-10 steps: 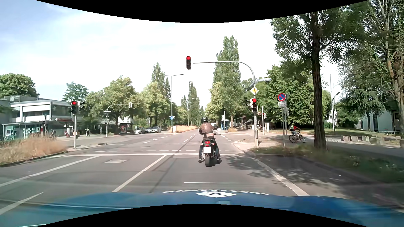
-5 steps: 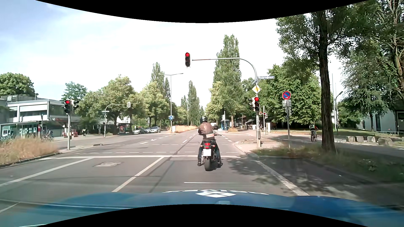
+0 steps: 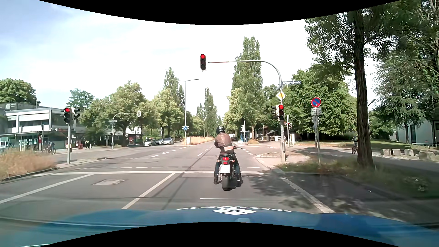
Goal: Follow the waypoints while adhering to traffic rules and regulations
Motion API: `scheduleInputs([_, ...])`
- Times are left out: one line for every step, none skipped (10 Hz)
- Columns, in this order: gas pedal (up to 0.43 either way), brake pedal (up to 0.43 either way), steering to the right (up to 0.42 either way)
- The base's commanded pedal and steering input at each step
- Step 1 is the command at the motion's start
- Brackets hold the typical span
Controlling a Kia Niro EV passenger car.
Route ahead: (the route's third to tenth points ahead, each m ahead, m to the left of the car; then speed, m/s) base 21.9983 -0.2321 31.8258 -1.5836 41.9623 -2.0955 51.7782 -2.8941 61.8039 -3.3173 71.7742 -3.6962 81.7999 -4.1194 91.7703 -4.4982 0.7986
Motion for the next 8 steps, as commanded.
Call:
scheduleInputs([0.0, 0.159, -0.001])
scheduleInputs([0.0, 0.146, -0.001])
scheduleInputs([0.0, 0.146, -0.001])
scheduleInputs([0.0, 0.146, -0.001])
scheduleInputs([0.0, 0.146, -0.001])
scheduleInputs([0.0, 0.152, -0.001])
scheduleInputs([0.0, 0.152, -0.001])
scheduleInputs([0.0, 0.152, -0.001])
